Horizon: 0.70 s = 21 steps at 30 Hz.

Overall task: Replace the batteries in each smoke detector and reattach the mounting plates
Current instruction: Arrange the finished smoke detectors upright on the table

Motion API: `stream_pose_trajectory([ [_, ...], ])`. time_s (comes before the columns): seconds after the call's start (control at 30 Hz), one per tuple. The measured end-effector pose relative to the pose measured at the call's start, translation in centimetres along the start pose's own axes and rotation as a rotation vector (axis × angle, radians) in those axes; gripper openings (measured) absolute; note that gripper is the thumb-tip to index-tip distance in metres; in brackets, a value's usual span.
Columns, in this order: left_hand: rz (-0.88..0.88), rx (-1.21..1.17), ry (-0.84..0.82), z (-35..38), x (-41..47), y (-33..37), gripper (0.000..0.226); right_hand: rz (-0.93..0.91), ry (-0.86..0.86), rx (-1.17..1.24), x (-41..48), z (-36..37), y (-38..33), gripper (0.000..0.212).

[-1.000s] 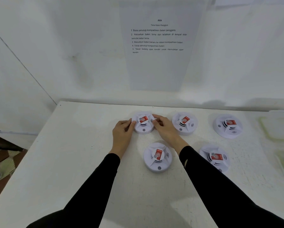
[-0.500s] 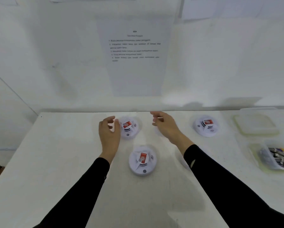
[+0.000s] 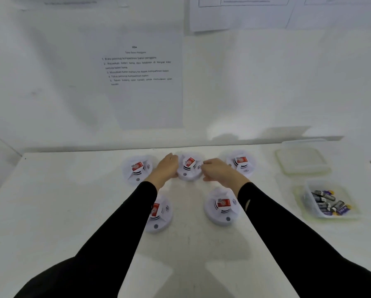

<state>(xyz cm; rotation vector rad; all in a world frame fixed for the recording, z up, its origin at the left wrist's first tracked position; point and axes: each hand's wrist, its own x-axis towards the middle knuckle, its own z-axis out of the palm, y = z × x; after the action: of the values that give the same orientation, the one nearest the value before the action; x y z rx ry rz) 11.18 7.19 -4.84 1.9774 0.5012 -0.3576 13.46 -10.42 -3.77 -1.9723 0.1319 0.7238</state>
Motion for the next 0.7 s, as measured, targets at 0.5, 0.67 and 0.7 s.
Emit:
stream_pose_trajectory([
  [0.5, 0.021, -0.537, 0.047, 1.9, -1.3, -1.5, 0.018, -0.247, 0.038, -0.076, 3.2, -0.3, 2.7, 0.084],
  [0.67, 0.021, -0.587, 0.001, 1.5, -1.2, -1.9, 0.022, -0.279, 0.015, -0.073, 3.6, -0.2, 3.4, 0.094],
  [0.7, 0.017, -0.596, -0.007, 1.3, -1.2, -1.9, 0.024, -0.29, 0.014, -0.065, 3.5, -0.2, 3.5, 0.092],
])
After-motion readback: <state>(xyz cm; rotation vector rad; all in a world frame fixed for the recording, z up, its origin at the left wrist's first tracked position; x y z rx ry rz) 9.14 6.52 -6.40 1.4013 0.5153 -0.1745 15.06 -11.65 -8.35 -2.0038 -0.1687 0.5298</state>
